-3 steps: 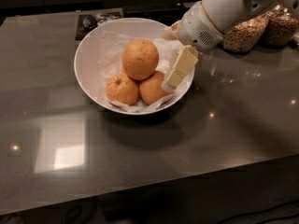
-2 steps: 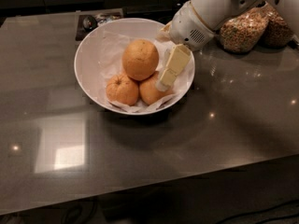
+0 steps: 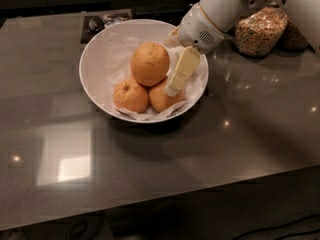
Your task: Pick orange from white bowl
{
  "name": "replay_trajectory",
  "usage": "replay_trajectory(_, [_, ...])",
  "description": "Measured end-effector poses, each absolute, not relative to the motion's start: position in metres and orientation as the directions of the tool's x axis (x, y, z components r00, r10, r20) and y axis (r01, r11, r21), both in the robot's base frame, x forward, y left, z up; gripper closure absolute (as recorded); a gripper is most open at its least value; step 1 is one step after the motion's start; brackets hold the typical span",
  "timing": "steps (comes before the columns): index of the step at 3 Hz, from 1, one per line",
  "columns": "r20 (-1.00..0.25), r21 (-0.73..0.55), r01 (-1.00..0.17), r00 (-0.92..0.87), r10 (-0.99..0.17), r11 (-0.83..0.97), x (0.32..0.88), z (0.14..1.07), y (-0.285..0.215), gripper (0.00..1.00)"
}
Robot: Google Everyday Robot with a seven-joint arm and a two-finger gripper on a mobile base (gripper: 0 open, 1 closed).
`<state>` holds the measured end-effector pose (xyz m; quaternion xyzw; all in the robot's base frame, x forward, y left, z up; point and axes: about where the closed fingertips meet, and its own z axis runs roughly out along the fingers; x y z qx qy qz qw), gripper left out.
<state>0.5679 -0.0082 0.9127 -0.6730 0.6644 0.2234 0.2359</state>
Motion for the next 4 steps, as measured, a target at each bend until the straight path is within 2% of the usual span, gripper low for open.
replay_trajectory(2, [-0.638,0.002,-1.000,0.003,-0.770,-0.006,0.5706,0.9102,-0.0080,0.12])
replay_trajectory(4, [-0.657,-0.001,-1.000,0.010,-0.754,-0.012,0.5698,0.9151,-0.0058,0.11])
